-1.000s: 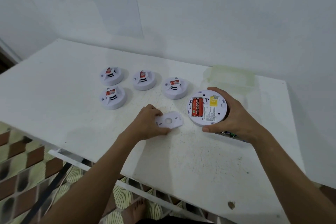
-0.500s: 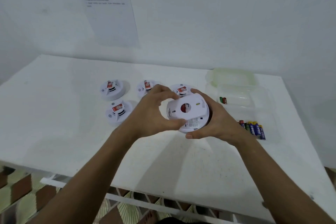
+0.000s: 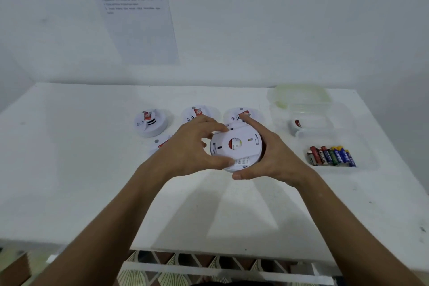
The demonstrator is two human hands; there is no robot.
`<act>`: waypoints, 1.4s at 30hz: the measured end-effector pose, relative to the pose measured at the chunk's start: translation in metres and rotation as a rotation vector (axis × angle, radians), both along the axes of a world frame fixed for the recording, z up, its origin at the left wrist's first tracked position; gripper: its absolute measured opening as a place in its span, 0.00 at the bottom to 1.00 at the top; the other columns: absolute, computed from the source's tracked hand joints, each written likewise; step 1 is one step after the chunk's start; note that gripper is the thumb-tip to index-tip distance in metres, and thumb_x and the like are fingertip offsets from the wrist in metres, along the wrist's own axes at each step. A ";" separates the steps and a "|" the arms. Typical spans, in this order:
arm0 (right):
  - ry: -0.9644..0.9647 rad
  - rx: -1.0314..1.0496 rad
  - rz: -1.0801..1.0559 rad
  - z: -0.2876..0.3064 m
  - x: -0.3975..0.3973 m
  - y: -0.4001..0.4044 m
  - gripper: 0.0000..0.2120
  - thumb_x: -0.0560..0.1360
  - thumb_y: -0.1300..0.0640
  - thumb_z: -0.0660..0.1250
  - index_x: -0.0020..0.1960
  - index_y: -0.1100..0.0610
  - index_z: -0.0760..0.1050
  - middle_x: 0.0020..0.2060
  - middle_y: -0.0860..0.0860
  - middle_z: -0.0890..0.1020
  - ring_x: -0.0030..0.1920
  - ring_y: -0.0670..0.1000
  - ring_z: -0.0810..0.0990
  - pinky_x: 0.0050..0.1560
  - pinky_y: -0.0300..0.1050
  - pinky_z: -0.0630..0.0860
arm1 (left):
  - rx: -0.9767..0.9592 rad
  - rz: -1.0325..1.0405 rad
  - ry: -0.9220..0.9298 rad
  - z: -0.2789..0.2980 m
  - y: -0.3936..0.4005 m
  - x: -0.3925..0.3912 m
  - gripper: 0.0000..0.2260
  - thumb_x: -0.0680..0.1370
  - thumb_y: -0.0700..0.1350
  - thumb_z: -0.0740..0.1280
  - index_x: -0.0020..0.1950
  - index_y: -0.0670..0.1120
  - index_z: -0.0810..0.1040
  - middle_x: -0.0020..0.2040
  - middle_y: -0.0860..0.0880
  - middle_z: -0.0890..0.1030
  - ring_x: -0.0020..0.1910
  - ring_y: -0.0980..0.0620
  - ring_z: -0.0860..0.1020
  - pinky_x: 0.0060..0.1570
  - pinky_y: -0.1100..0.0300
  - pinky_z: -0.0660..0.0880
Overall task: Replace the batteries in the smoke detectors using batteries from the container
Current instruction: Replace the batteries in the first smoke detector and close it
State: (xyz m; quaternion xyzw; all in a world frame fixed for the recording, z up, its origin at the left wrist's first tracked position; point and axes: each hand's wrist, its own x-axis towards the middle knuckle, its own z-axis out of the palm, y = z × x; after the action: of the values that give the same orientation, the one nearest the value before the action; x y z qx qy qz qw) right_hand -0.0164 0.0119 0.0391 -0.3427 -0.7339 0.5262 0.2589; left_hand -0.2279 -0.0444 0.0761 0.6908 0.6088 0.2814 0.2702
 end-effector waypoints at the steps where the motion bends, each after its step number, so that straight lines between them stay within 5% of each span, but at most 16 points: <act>1: 0.003 0.003 -0.004 0.000 -0.003 -0.002 0.56 0.57 0.64 0.84 0.77 0.47 0.60 0.65 0.41 0.76 0.65 0.43 0.76 0.60 0.45 0.79 | -0.009 -0.005 -0.013 0.001 -0.001 -0.003 0.30 0.63 0.55 0.80 0.63 0.55 0.77 0.59 0.60 0.74 0.54 0.61 0.77 0.52 0.60 0.79; 7: 0.021 -0.011 -0.035 0.000 -0.013 -0.005 0.54 0.57 0.62 0.85 0.76 0.46 0.62 0.64 0.42 0.77 0.65 0.45 0.76 0.61 0.49 0.79 | -0.091 -0.001 -0.140 0.002 -0.004 -0.014 0.29 0.63 0.52 0.81 0.63 0.58 0.76 0.58 0.61 0.77 0.49 0.59 0.81 0.48 0.60 0.81; 11: 0.028 -0.015 -0.028 0.003 -0.014 -0.003 0.51 0.57 0.64 0.85 0.74 0.47 0.65 0.62 0.42 0.79 0.63 0.45 0.77 0.58 0.48 0.81 | -0.207 -0.033 -0.259 0.001 -0.008 -0.019 0.29 0.69 0.46 0.78 0.67 0.60 0.73 0.47 0.58 0.84 0.42 0.57 0.84 0.45 0.67 0.79; 17: 0.018 -0.007 0.019 0.006 -0.004 0.002 0.47 0.56 0.65 0.84 0.71 0.51 0.69 0.61 0.47 0.80 0.63 0.50 0.78 0.56 0.49 0.81 | -0.144 -0.032 -0.372 -0.004 -0.006 -0.010 0.27 0.68 0.35 0.77 0.65 0.51 0.78 0.56 0.47 0.80 0.43 0.47 0.84 0.45 0.51 0.81; 21: 0.018 -0.023 0.071 0.007 0.007 0.008 0.46 0.57 0.69 0.83 0.71 0.52 0.70 0.61 0.50 0.80 0.63 0.53 0.78 0.56 0.54 0.82 | -0.108 -0.041 -0.341 -0.007 -0.003 -0.002 0.27 0.67 0.34 0.78 0.64 0.49 0.78 0.53 0.42 0.76 0.37 0.50 0.84 0.35 0.61 0.78; 24: 0.005 -0.026 0.096 0.010 0.016 0.012 0.46 0.57 0.69 0.83 0.70 0.52 0.70 0.62 0.50 0.80 0.64 0.53 0.77 0.57 0.56 0.81 | -0.090 -0.029 -0.280 -0.006 -0.003 0.007 0.28 0.66 0.37 0.79 0.65 0.48 0.78 0.51 0.50 0.81 0.34 0.56 0.82 0.35 0.63 0.77; 27: 0.005 -0.018 0.083 0.010 0.025 0.013 0.45 0.56 0.67 0.83 0.70 0.50 0.70 0.62 0.47 0.80 0.64 0.51 0.77 0.58 0.54 0.81 | -0.062 0.012 -0.227 -0.006 -0.007 0.016 0.26 0.66 0.41 0.79 0.63 0.48 0.79 0.36 0.60 0.84 0.31 0.58 0.82 0.36 0.61 0.80; 30: 0.028 -0.003 0.042 0.009 0.029 0.014 0.46 0.56 0.65 0.83 0.71 0.51 0.70 0.63 0.47 0.79 0.65 0.51 0.77 0.59 0.56 0.80 | -0.064 0.061 -0.261 -0.006 -0.007 0.022 0.26 0.66 0.42 0.79 0.63 0.50 0.78 0.39 0.55 0.86 0.36 0.52 0.84 0.44 0.49 0.82; 34: 0.047 -0.011 0.029 0.009 0.030 0.013 0.46 0.56 0.65 0.83 0.71 0.51 0.69 0.63 0.46 0.79 0.65 0.50 0.76 0.59 0.54 0.81 | -0.056 0.080 -0.333 -0.007 -0.005 0.026 0.28 0.65 0.41 0.80 0.63 0.51 0.77 0.51 0.54 0.84 0.40 0.50 0.85 0.46 0.51 0.82; 40: 0.035 -0.012 0.070 0.009 0.024 0.012 0.44 0.55 0.65 0.83 0.69 0.52 0.72 0.60 0.47 0.81 0.63 0.51 0.78 0.57 0.50 0.81 | -0.074 0.003 -0.215 -0.003 -0.005 0.021 0.25 0.66 0.38 0.79 0.59 0.52 0.76 0.38 0.52 0.84 0.28 0.55 0.79 0.34 0.64 0.79; 42: 0.033 -0.018 0.092 0.010 0.022 0.013 0.44 0.55 0.66 0.83 0.68 0.53 0.72 0.59 0.48 0.81 0.62 0.51 0.79 0.57 0.48 0.81 | -0.065 -0.039 -0.175 -0.002 -0.005 0.016 0.24 0.65 0.39 0.79 0.57 0.55 0.76 0.35 0.44 0.82 0.25 0.51 0.73 0.32 0.58 0.76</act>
State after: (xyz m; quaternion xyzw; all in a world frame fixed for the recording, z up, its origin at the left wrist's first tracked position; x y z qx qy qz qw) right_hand 0.0059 0.0249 0.0488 -0.3023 -0.7397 0.5496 0.2435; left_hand -0.2118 -0.0498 0.0737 0.6664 0.5780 0.3154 0.3498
